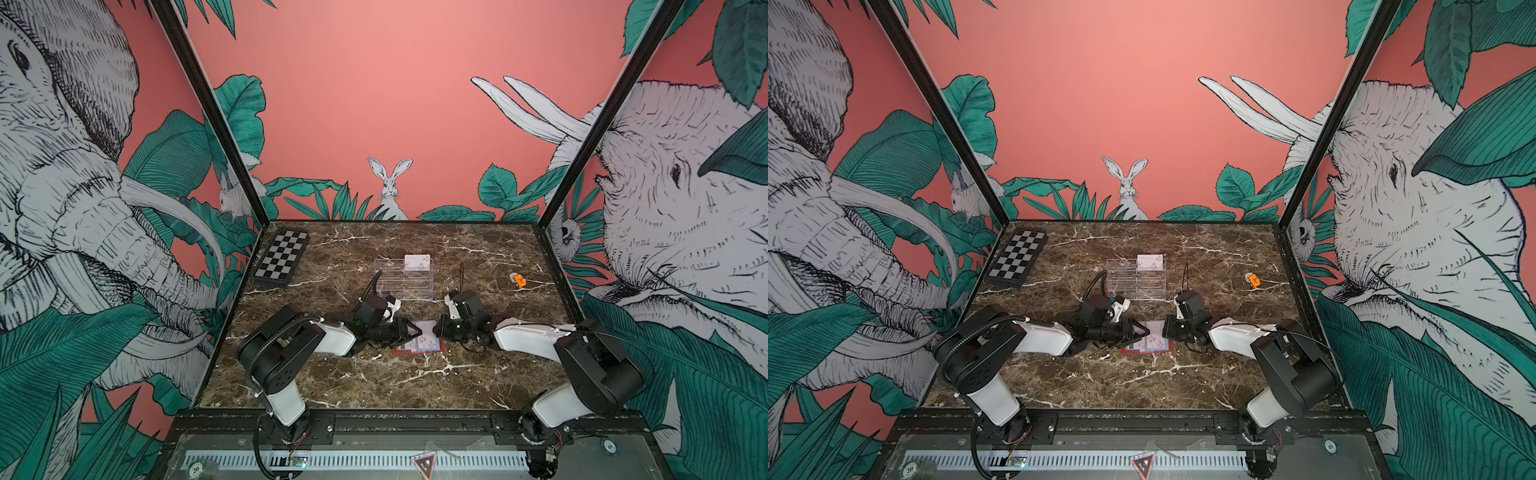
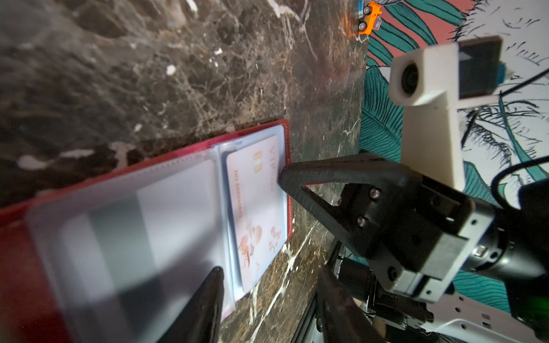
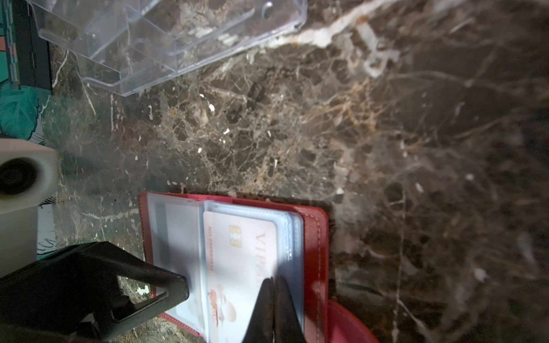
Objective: Take the credit cards out of the card holder
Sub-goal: Take out the credit card from the card slot.
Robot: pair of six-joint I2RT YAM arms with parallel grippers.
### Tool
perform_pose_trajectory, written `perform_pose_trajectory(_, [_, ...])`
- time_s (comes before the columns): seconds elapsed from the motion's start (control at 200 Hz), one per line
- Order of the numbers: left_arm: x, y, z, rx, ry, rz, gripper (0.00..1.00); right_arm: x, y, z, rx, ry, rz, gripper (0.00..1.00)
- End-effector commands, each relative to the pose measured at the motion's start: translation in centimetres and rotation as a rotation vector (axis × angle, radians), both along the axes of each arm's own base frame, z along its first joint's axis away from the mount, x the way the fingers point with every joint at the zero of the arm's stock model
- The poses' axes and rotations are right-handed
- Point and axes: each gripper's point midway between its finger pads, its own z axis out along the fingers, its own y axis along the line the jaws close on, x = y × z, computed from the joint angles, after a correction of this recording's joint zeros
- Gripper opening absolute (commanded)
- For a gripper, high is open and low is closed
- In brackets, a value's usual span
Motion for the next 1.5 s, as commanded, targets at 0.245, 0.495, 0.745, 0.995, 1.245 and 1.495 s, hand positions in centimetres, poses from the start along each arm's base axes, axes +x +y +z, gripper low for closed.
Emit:
perform_pose_trajectory(0.245, [0.1,-0.3,-1.3,-0.025,0.028,0.032,0.44,-0.2,0.0,-1.2,0.009,0.015,-0.004,0.00])
perform_pose_trajectory(0.495, [0.0,0.2,-2.3,-0.022,0.029,0.056,0.38,-0.5,-0.2,-1.7,0.006,0.026,-0.004,0.00])
perform_pose_trajectory(0.745, [0.2,-0.1,-2.7,-0.065,0.032,0.064,0.27,-0.5,-0.1,-1.6,0.010,0.024,0.001,0.00])
perform_pose_trajectory(0.995, [0.0,0.2,-3.3,-0.054,0.023,0.064,0.19,-0.5,0.0,-1.6,0.010,0.026,0.005,0.00])
perform_pose_trajectory(1.245, [0.2,-0.3,-3.0,-0.072,0.013,0.047,0.10,-0.5,0.3,-1.5,0.020,0.028,0.016,0.00])
perform_pose_trajectory(1.495, [0.4,-0.7,-2.3,-0.083,-0.002,0.033,0.03,-0.7,0.5,-1.7,0.025,0.036,0.026,0.00])
